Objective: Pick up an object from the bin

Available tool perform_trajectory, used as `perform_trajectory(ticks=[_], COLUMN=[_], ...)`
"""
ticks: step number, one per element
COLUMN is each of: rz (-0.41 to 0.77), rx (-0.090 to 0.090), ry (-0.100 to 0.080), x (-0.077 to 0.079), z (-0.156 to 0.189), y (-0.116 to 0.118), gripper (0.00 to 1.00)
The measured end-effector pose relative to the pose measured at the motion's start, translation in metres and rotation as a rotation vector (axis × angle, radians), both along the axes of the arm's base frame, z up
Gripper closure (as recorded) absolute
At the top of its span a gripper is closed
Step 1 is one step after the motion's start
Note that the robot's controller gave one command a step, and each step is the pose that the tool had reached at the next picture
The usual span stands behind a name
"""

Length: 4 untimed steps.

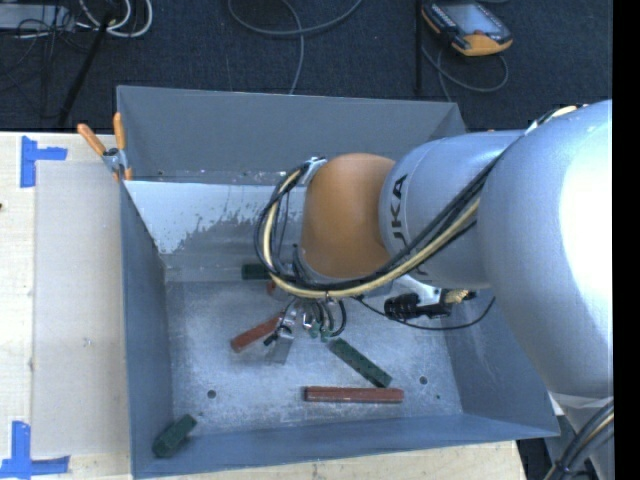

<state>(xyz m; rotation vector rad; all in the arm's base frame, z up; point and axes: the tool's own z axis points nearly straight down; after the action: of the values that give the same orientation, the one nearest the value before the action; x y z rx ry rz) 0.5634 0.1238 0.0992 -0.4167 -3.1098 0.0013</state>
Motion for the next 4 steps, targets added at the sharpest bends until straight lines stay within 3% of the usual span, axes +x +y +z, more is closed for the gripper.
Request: perform_trajectory(ticks=[1,2,3,4], rz=[0.039,0.036,0.034,0.033], rx=[-0.001,0.000,0.001,0.002], ry=[0.001,-0.002,-0.004,-0.011], x=[-0.003,-0.003,-0.002,0.000], z=[-0.031,-0.032,-0.031,0.051], y=[-0.006,-0.006,-0.006,-0.006], gripper=[0.00,0.00,1.00,1.00])
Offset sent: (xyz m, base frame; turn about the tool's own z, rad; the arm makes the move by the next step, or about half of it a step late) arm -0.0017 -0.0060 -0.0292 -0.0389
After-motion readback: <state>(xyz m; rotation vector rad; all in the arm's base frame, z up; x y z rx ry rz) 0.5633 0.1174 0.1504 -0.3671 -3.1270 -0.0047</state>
